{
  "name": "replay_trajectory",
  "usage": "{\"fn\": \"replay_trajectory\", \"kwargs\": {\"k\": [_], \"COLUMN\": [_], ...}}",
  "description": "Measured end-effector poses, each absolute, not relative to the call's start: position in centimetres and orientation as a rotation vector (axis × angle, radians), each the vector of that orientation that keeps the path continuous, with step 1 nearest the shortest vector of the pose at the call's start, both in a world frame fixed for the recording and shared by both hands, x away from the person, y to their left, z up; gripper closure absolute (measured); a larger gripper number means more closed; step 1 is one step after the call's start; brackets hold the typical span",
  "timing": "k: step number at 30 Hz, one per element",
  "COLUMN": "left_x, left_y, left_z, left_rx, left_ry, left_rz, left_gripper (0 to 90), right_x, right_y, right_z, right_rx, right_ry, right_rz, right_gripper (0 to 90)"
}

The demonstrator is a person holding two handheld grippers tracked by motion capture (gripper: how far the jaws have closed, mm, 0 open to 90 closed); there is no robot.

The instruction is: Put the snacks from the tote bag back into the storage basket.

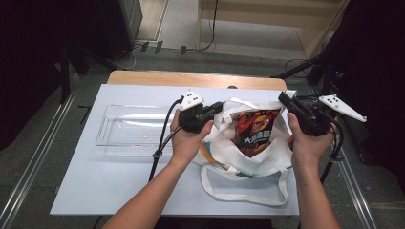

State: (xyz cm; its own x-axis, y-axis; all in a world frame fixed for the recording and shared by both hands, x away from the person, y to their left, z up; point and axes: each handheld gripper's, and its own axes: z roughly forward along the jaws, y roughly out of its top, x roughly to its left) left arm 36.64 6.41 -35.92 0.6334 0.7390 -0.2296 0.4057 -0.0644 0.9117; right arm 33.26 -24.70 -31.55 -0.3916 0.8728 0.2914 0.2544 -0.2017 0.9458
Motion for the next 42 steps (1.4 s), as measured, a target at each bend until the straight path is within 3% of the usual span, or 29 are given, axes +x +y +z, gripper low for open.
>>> {"fn": "replay_trajectory", "kwargs": {"k": [1,4,10,14,21,22,26,28,29,32,36,42], "left_x": [37.3,38.4,39.6,39.7,38.4,37.9,37.1,36.9,36.8,36.1,34.8,33.2], "left_y": [6.0,5.9,7.1,7.5,7.8,8.0,8.6,8.9,8.9,8.9,9.3,9.8], "left_z": [-36.9,-38.8,-39.9,-39.8,-40.0,-39.6,-38.5,-38.3,-38.2,-38.3,-38.2,-38.4], "left_rx": [1.718,1.754,1.750,1.713,1.716,1.717,1.714,1.713,1.713,1.733,1.711,1.699], "left_ry": [1.004,1.112,1.269,1.343,1.313,1.298,1.250,1.223,1.207,1.164,1.132,1.100], "left_rz": [0.349,0.346,0.337,0.297,0.305,0.297,0.289,0.295,0.290,0.297,0.337,0.344], "left_gripper": [90.0,90.0,90.0,87.4,52.3,52.3,40.6,40.6,41.3,43.4,43.4,43.0], "right_x": [34.2,34.7,34.6,33.7,33.1,33.1,33.6,33.6,33.5,33.2,32.9,32.2], "right_y": [-24.8,-25.1,-27.6,-29.5,-29.6,-29.4,-29.0,-28.9,-28.9,-28.8,-28.7,-28.1], "right_z": [-32.2,-32.9,-34.7,-36.2,-39.4,-39.8,-40.6,-40.5,-40.3,-39.6,-38.8,-37.7], "right_rx": [1.367,1.400,1.439,1.476,1.454,1.449,1.446,1.444,1.439,1.393,1.299,1.172], "right_ry": [1.569,1.602,1.731,1.666,1.750,1.762,1.784,1.767,1.749,1.687,1.695,1.647], "right_rz": [1.558,1.536,1.552,1.554,1.413,1.376,1.301,1.313,1.318,1.386,1.447,1.526], "right_gripper": [58.8,48.5,41.9,47.3,50.4,53.0,79.3,88.9,89.1,73.1,62.1,52.8]}}
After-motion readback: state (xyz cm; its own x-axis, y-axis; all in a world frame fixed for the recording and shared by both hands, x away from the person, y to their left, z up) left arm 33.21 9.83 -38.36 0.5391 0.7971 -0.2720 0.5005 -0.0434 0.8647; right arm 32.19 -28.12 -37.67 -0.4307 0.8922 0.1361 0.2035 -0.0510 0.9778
